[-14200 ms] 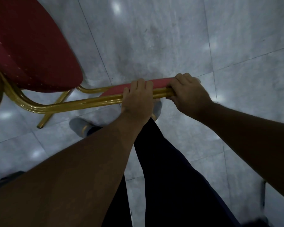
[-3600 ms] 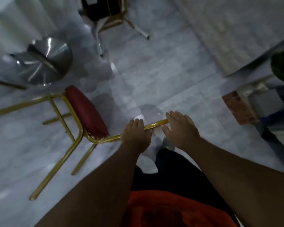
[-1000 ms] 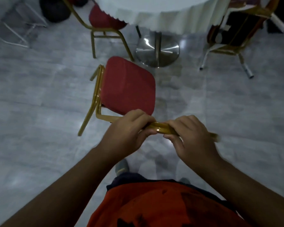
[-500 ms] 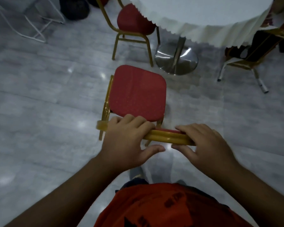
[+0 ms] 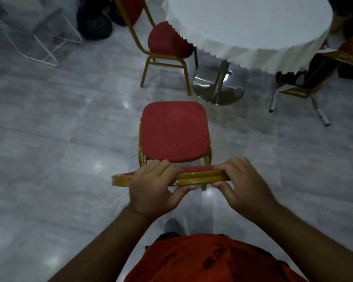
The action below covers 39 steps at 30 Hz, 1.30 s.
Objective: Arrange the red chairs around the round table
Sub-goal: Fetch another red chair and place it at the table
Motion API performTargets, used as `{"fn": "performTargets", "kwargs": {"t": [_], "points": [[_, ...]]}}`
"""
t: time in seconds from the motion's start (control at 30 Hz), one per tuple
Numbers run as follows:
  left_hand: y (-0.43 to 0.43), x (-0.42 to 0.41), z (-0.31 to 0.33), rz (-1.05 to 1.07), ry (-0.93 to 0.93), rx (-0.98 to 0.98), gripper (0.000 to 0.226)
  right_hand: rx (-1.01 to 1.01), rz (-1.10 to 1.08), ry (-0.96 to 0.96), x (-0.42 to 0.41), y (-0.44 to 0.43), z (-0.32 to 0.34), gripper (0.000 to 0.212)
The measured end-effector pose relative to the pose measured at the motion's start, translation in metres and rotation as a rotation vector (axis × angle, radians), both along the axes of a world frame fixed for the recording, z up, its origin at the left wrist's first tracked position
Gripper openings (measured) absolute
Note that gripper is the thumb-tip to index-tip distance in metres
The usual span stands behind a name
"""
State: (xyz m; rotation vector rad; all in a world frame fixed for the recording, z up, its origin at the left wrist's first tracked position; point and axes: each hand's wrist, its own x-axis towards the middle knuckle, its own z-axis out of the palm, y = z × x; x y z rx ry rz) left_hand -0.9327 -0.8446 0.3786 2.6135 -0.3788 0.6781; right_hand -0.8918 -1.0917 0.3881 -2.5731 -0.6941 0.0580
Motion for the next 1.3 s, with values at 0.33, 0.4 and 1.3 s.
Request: {"fn": "performTargets", "kwargs": {"t": [0.33,0.4,1.3], "points": [[-0.039,0.074,0.0,-0.189,0.022,-0.045,0.046,0.032,-0.201,-0.012,0.024,-0.043,-0.003,0.036],[-0.053,0.089,-0.001,-0.208,0.022,-0.047,0.048,0.059,-0.226,-0.005,0.033,-0.057,-0.003,0.035],[-0.187,0.316,0.005,0.008,0.217,0.076,0.045,-0.059,-0.444,-0.107,0.263,-0.132,0.003,0.048]]}}
